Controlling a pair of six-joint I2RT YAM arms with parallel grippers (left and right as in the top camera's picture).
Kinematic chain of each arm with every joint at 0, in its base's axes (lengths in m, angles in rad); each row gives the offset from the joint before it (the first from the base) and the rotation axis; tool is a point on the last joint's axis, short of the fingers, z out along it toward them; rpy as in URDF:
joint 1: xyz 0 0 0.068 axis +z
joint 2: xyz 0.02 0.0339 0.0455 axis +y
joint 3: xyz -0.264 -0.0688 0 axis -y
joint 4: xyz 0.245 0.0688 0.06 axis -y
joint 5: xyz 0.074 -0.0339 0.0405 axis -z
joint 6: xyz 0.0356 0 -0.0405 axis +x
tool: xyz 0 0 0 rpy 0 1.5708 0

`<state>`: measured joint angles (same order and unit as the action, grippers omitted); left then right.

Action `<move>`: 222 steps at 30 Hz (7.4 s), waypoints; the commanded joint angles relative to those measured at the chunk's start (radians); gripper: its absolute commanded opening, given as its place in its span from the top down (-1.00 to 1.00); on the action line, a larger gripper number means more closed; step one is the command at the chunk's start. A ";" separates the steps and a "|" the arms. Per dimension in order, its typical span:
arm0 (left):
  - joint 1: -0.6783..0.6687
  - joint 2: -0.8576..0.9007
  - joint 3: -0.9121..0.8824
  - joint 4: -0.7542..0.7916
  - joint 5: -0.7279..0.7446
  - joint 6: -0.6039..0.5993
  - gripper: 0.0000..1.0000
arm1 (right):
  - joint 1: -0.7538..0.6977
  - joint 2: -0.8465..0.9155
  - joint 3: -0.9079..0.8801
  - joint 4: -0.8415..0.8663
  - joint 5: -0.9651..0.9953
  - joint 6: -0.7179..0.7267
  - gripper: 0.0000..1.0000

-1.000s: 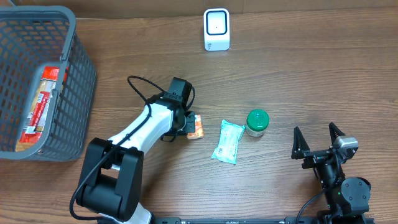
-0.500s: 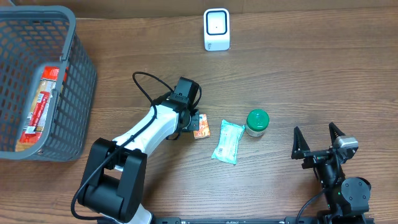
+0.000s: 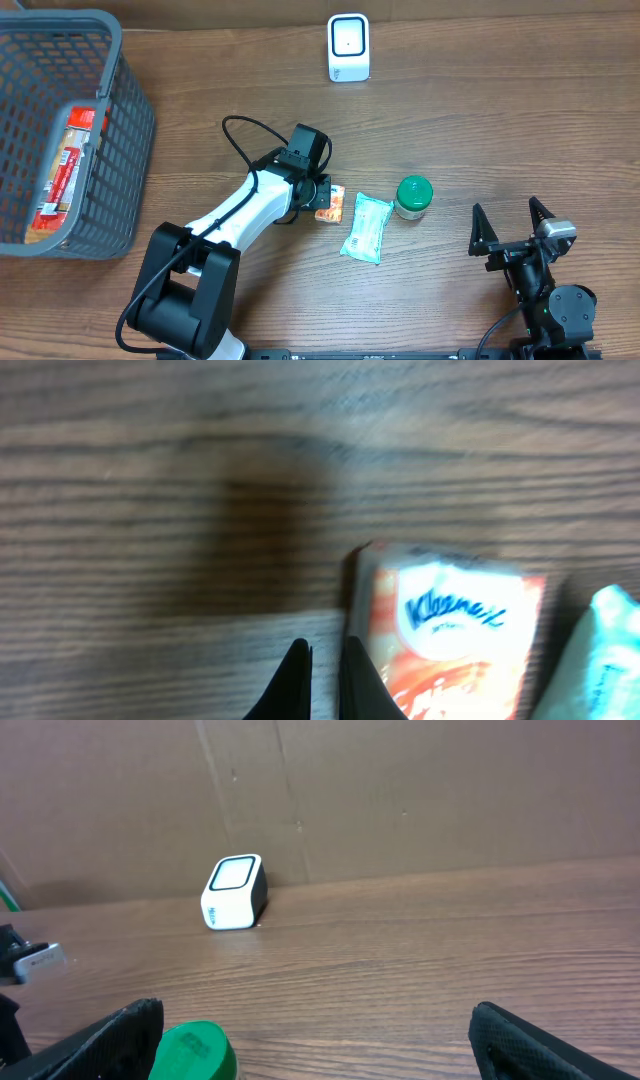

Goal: Scan the item barcode
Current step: 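Swing the left gripper back into the grey basket, then grasp the red spaghetti package in the basket with the left gripper, then lay the spaghetti package on the table left of the Kleenex pack, release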

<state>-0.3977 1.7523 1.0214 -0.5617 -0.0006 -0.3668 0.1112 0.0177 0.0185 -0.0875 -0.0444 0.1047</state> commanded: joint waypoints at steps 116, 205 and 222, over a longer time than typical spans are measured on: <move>1.141 0.720 1.687 -0.682 0.286 0.655 0.92 | -0.007 0.000 -0.011 0.006 0.006 -0.003 -1.00; 0.163 0.103 0.917 -0.856 -0.127 0.076 0.21 | -0.007 0.000 -0.011 0.006 0.006 -0.003 -1.00; 0.685 -0.056 1.141 -0.885 -0.102 0.038 0.07 | -0.007 0.000 -0.011 0.006 0.006 -0.003 -1.00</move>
<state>0.2440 1.7016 2.1513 -1.4380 -0.1875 -0.3332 0.1108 0.0196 0.0185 -0.0872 -0.0444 0.1047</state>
